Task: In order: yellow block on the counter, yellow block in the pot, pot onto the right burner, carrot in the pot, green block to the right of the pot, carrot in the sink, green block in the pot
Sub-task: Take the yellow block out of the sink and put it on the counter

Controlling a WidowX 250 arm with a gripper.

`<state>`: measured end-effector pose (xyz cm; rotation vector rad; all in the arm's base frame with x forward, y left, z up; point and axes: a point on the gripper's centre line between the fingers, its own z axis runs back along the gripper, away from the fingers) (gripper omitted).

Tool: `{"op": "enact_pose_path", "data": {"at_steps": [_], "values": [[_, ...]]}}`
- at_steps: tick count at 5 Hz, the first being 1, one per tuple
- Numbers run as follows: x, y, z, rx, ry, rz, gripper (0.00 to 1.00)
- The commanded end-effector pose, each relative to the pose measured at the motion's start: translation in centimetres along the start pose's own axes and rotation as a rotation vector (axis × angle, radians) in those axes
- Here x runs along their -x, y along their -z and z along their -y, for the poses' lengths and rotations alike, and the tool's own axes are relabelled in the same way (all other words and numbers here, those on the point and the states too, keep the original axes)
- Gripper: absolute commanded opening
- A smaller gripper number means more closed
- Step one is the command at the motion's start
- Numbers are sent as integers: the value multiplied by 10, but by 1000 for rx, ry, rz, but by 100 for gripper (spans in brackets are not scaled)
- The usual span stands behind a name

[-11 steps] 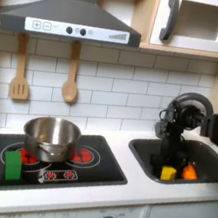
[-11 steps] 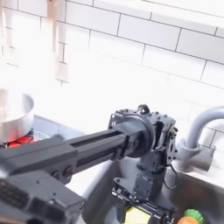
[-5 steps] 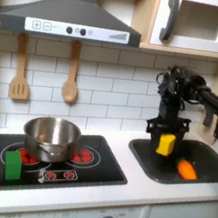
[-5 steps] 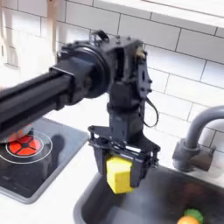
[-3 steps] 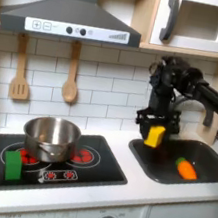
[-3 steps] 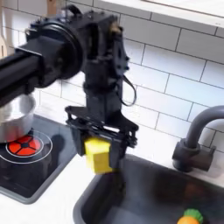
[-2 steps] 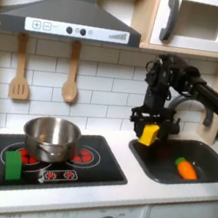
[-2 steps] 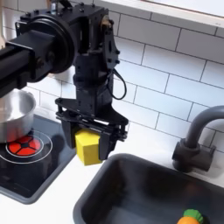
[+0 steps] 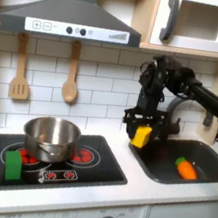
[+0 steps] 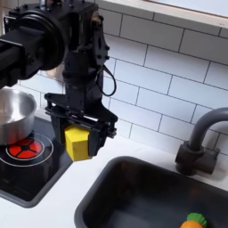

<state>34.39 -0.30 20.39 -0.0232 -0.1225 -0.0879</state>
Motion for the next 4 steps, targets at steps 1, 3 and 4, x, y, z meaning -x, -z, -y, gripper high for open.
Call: {"op": "enact_pose_path", "data": {"at_steps": [1, 3, 4], "values": [[12, 19, -3, -16, 3, -55, 0], [18, 29, -8, -27, -3, -113, 0], [23, 36, -8, -34, 0, -152, 0]]}}
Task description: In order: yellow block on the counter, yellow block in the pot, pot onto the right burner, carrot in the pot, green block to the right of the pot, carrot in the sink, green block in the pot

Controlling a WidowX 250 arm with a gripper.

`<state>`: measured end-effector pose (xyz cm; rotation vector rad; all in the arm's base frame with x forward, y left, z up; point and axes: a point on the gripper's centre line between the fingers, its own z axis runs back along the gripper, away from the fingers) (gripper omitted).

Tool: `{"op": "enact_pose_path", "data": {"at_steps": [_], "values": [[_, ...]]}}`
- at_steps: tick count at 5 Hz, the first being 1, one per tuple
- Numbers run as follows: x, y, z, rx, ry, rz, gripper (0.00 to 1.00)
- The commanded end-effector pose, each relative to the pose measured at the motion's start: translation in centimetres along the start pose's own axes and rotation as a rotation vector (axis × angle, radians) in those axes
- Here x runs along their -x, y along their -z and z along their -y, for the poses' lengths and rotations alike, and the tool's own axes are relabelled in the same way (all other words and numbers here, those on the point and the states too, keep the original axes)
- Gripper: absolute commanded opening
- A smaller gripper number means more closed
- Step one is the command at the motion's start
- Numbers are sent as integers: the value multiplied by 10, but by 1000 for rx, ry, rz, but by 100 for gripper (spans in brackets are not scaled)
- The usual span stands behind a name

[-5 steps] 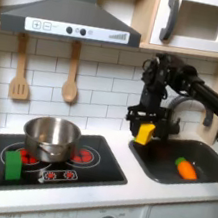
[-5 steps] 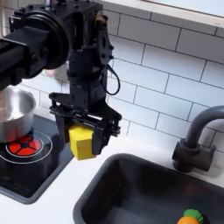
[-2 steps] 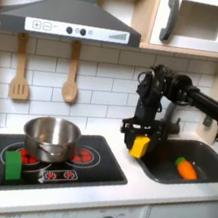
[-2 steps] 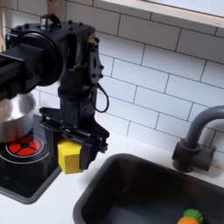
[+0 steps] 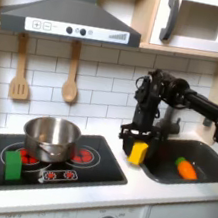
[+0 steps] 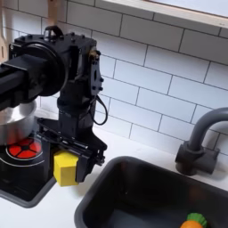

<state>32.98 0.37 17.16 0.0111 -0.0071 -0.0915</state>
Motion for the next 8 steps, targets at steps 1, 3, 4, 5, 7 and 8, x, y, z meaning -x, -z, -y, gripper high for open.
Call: {"op": "enact_pose_path", "data": {"at_steps": [1, 3, 4, 5, 7, 8], "values": [[5, 8, -3, 0, -8, -53, 88], [9, -2, -7, 13, -17, -41, 100], [7, -13, -4, 25, -3, -29, 100], [6, -29, -5, 61, -32, -16, 100], [5, -63, -2, 153, -66, 28, 100], [4, -73, 6, 202, -76, 37, 100]]}}
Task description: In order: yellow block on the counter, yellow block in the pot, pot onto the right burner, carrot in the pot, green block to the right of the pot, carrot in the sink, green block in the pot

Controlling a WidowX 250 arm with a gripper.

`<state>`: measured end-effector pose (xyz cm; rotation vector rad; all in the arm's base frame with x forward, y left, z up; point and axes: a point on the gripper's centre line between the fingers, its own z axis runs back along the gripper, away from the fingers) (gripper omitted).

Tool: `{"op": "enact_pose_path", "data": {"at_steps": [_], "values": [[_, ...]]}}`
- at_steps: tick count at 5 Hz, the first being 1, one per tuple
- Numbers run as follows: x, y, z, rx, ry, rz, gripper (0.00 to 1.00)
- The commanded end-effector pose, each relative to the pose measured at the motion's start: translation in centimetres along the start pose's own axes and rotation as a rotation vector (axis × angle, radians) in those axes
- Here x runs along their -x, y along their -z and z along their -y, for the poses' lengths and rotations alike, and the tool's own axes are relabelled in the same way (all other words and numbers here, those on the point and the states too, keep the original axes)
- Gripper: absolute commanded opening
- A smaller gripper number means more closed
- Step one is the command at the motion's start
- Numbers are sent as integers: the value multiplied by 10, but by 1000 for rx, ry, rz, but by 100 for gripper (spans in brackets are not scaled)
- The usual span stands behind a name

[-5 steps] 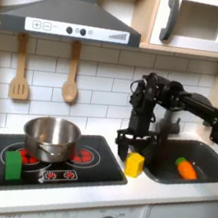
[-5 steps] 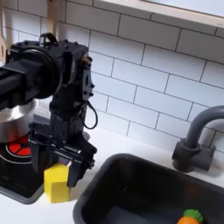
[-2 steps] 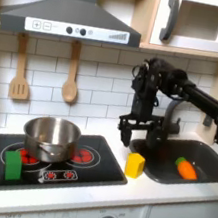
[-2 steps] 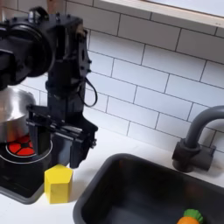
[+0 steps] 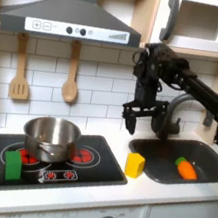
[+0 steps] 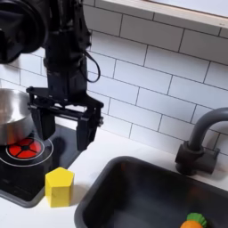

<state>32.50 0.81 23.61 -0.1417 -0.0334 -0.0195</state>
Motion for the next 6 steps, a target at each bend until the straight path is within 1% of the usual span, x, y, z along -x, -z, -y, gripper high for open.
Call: {"op": "enact_pose_path", "data": {"at_steps": [1, 2, 3, 4, 5, 6], "values": [[0, -13, 21, 126, -5, 10, 100], [4, -14, 35, 219, 9, -13, 100], [11, -17, 49, 250, 40, -31, 100], [20, -21, 58, 241, 75, -35, 100], [27, -25, 79, 248, 144, -26, 100], [32, -23, 93, 222, 198, -34, 100]]}}
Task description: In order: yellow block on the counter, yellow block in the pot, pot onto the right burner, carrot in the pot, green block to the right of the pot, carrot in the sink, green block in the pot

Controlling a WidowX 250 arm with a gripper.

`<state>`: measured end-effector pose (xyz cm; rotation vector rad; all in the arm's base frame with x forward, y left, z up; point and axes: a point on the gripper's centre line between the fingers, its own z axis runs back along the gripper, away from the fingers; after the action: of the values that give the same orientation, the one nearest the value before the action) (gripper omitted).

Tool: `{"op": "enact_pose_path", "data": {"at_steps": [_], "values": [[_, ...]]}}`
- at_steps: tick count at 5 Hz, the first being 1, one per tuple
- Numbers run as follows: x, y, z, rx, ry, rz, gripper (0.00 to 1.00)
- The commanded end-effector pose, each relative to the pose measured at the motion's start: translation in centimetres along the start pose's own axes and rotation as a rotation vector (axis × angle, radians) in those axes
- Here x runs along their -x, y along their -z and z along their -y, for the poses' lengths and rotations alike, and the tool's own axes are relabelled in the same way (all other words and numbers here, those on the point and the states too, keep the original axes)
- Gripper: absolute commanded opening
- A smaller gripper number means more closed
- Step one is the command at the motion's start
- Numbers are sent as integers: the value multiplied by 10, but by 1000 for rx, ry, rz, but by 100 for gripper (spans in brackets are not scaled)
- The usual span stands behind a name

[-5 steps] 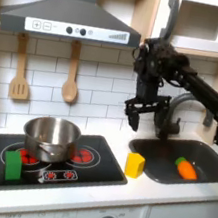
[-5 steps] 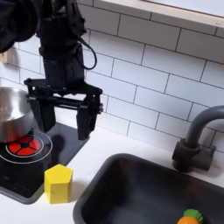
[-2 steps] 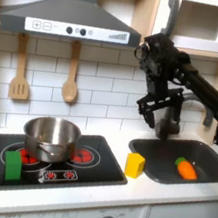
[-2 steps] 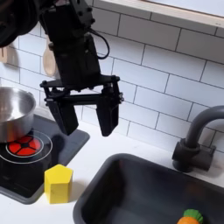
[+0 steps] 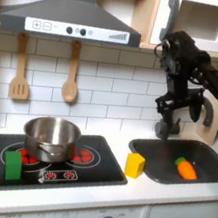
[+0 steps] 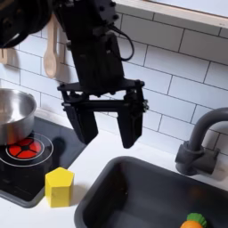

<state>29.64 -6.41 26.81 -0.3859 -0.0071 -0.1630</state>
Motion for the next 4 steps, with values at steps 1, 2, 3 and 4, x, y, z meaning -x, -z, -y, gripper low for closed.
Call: {"op": "enact_pose_path", "data": {"at_steps": [1, 2, 3, 4], "values": [[8, 8, 33, -66, 133, -15, 100], [14, 12, 36, -151, 199, -10, 100], [20, 23, 34, -241, 272, 8, 100], [23, 30, 28, -319, 312, 27, 100]]}}
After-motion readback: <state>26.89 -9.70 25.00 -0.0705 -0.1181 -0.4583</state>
